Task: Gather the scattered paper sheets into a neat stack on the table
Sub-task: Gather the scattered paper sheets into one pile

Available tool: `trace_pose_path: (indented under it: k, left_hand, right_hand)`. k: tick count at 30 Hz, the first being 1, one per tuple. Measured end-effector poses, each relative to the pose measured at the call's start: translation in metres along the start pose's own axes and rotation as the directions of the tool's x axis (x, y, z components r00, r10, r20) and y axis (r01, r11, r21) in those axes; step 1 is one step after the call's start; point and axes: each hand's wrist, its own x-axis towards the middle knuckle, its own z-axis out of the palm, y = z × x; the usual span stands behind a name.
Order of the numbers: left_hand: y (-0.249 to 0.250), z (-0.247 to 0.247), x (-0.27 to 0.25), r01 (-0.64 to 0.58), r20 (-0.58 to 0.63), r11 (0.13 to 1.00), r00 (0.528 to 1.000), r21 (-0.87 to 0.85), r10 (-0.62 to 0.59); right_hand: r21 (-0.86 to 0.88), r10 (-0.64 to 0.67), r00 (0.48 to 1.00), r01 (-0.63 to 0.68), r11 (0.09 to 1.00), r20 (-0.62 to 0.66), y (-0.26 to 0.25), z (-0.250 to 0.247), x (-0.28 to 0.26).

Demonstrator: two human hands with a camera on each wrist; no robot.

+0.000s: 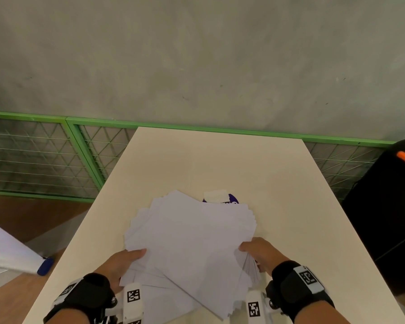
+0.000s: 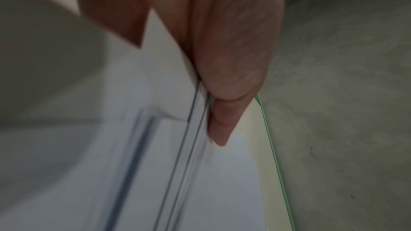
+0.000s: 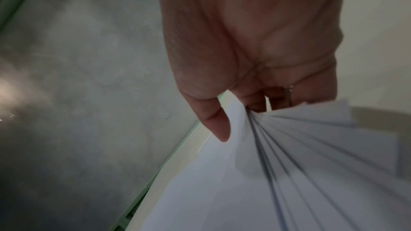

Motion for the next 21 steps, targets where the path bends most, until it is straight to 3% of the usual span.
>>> trace_pose_path:
  k: [11, 16, 21]
  left_hand:
    - [-0.009, 0.012, -0.015, -0.082, -0.020, 0.996, 0.996, 0.039, 0.082]
    - [-0.009, 0.012, -0.023, -0.120, -0.035, 0.991, 0.992, 0.057, 0.122]
    - [0.004, 0.019, -0.036, -0.198, 0.004, 0.980, 0.980, -0.022, 0.198]
  right_hand:
    - [-0.011, 0.000, 0.993, -0.002, 1.000, -0.120, 0.016, -0.007, -0.002]
    - [0.068, 0.009, 0.999, -0.006, 0.998, -0.053, 0.030, -0.014, -0.002]
    - [0.266, -0.100, 0.995, 0.088, 0.960, 0.031, 0.028, -0.022, -0.008]
